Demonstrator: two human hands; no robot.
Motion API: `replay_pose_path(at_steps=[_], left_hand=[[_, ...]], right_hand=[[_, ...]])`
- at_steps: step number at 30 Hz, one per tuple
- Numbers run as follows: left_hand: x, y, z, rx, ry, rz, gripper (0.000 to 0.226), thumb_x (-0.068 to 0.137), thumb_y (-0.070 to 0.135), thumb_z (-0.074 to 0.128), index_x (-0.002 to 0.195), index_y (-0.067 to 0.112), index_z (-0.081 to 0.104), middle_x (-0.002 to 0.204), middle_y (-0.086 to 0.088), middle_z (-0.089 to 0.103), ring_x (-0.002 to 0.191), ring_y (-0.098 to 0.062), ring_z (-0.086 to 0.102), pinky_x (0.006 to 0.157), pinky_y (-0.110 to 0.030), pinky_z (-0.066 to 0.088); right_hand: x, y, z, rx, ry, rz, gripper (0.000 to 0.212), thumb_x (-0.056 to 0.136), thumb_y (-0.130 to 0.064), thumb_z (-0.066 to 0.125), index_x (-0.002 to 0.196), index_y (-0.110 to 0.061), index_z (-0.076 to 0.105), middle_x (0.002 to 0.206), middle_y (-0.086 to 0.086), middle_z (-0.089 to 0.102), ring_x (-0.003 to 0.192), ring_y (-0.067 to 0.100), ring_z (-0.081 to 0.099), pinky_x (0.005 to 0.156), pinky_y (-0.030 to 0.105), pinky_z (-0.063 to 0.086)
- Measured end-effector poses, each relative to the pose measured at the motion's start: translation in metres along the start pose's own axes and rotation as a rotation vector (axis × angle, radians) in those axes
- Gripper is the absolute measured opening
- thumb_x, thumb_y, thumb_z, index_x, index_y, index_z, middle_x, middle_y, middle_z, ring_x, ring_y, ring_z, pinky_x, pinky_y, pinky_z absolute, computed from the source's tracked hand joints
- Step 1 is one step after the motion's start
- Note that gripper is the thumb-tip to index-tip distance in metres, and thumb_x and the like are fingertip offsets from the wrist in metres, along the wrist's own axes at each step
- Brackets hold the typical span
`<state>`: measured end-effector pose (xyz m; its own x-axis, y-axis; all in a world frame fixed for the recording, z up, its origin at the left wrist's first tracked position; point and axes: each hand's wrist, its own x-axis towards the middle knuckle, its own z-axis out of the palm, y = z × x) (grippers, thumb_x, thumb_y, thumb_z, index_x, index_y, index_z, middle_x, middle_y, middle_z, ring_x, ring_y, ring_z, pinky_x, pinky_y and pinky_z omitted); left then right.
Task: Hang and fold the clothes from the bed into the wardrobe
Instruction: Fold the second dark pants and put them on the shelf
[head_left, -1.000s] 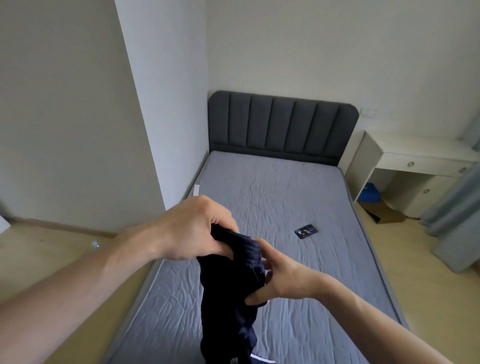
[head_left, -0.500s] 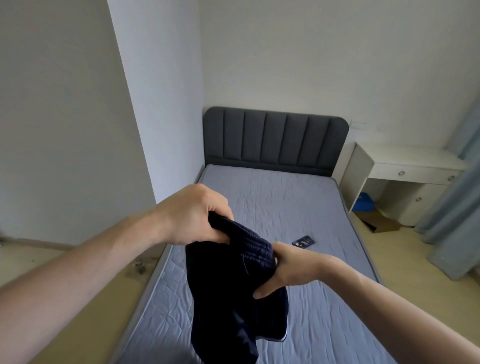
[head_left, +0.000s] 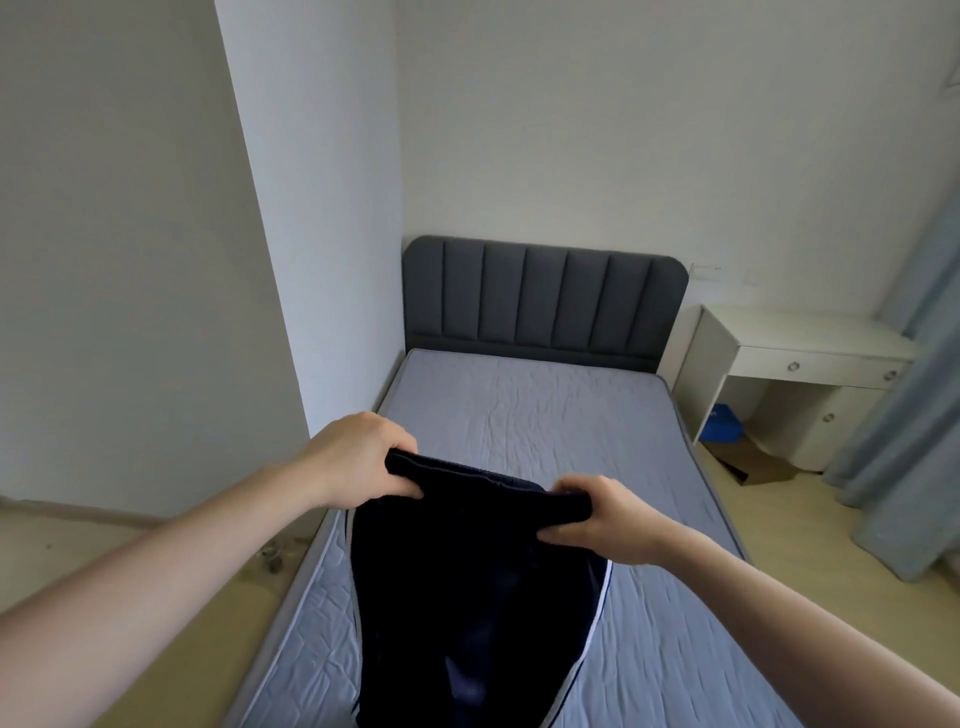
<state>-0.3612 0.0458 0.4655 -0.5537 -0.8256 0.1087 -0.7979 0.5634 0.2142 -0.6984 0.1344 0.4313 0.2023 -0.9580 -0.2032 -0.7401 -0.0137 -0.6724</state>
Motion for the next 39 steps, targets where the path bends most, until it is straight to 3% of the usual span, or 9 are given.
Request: replay_pose_path(at_steps=[4, 10, 13, 16, 20, 24, 27, 33, 39], left_hand=[[0.034, -0.012, 0.015, 0.116, -0.071, -0.169, 0.037, 0.079, 0.063, 0.072, 0.075, 0.027, 0.067, 0.067, 0.008, 0.062, 0.066, -0.015, 0.061, 0.053, -0.027, 0.037], [0.109, 0.001, -0.063, -0.24, 0.285, -0.27, 0.038, 0.078, 0.04, 0.083, 0.059, 0.022, 0.056, 0.062, 0.005, 0.058, 0.059, -0.015, 0.054, 0.05, -0.027, 0.032], [0.135, 0.016, -0.116, -0.33, 0.456, -0.245, 0.032, 0.078, 0.039, 0.085, 0.066, 0.021, 0.061, 0.066, 0.005, 0.061, 0.064, -0.015, 0.055, 0.052, -0.026, 0.036], [0.147, 0.036, -0.157, -0.364, 0.661, -0.171, 0.025, 0.083, 0.035, 0.082, 0.072, 0.025, 0.063, 0.074, 0.005, 0.064, 0.072, -0.017, 0.057, 0.059, -0.026, 0.039], [0.137, 0.054, -0.176, -0.361, 0.799, -0.014, 0.019, 0.085, 0.028, 0.08, 0.075, 0.026, 0.063, 0.072, 0.012, 0.063, 0.07, -0.014, 0.057, 0.061, -0.025, 0.039], [0.111, 0.053, -0.137, -0.389, 0.736, 0.059, 0.011, 0.082, 0.019, 0.079, 0.081, 0.027, 0.072, 0.074, 0.017, 0.067, 0.073, -0.003, 0.061, 0.063, -0.019, 0.042], [0.086, 0.042, -0.07, -0.404, 0.588, 0.048, 0.022, 0.077, 0.009, 0.076, 0.083, 0.03, 0.073, 0.077, 0.021, 0.068, 0.079, 0.001, 0.063, 0.064, -0.007, 0.04], [0.024, 0.011, 0.116, -0.382, 0.137, -0.147, 0.026, 0.065, 0.008, 0.067, 0.072, 0.033, 0.068, 0.081, 0.016, 0.066, 0.079, -0.008, 0.063, 0.072, -0.033, 0.052], [-0.045, 0.006, 0.301, -0.34, -0.269, -0.271, 0.036, 0.072, 0.006, 0.057, 0.068, 0.041, 0.056, 0.084, 0.022, 0.06, 0.086, 0.003, 0.052, 0.073, -0.015, 0.042]], right_hand=[[0.036, -0.005, -0.02, -0.355, 0.198, -0.001, 0.025, 0.085, -0.052, 0.077, 0.088, -0.027, 0.07, 0.082, -0.008, 0.069, 0.079, 0.016, 0.068, 0.072, 0.039, 0.059], [0.073, -0.045, -0.119, -0.388, 0.573, 0.017, 0.043, 0.07, -0.069, 0.081, 0.091, -0.035, 0.065, 0.079, -0.016, 0.067, 0.074, 0.011, 0.066, 0.063, 0.031, 0.052], [0.073, -0.066, -0.165, -0.384, 0.728, -0.021, 0.055, 0.068, -0.074, 0.079, 0.102, -0.033, 0.064, 0.087, -0.015, 0.069, 0.078, 0.012, 0.067, 0.068, 0.034, 0.057], [0.07, -0.085, -0.197, -0.385, 0.921, -0.103, 0.059, 0.071, -0.07, 0.08, 0.11, -0.031, 0.058, 0.101, -0.006, 0.071, 0.093, 0.023, 0.067, 0.07, 0.035, 0.05], [0.049, -0.094, -0.214, -0.296, 0.988, -0.197, 0.056, 0.071, -0.066, 0.082, 0.105, -0.036, 0.049, 0.098, -0.009, 0.067, 0.09, 0.024, 0.066, 0.071, 0.037, 0.052], [0.025, -0.069, -0.188, -0.262, 0.887, -0.267, 0.06, 0.07, -0.056, 0.088, 0.105, -0.032, 0.046, 0.114, 0.001, 0.071, 0.095, 0.024, 0.066, 0.077, 0.04, 0.055], [0.017, -0.026, -0.138, -0.265, 0.734, -0.254, 0.062, 0.067, -0.051, 0.091, 0.096, -0.036, 0.038, 0.096, -0.011, 0.064, 0.08, 0.009, 0.057, 0.064, 0.033, 0.046], [0.013, 0.099, 0.021, -0.314, 0.23, -0.012, 0.05, 0.074, -0.047, 0.084, 0.079, -0.043, 0.034, 0.088, -0.012, 0.05, 0.075, 0.013, 0.05, 0.067, 0.032, 0.045], [0.001, 0.219, 0.174, -0.241, -0.079, 0.223, 0.038, 0.084, -0.044, 0.076, 0.078, -0.03, 0.04, 0.089, -0.01, 0.045, 0.074, 0.016, 0.047, 0.064, 0.028, 0.04]])
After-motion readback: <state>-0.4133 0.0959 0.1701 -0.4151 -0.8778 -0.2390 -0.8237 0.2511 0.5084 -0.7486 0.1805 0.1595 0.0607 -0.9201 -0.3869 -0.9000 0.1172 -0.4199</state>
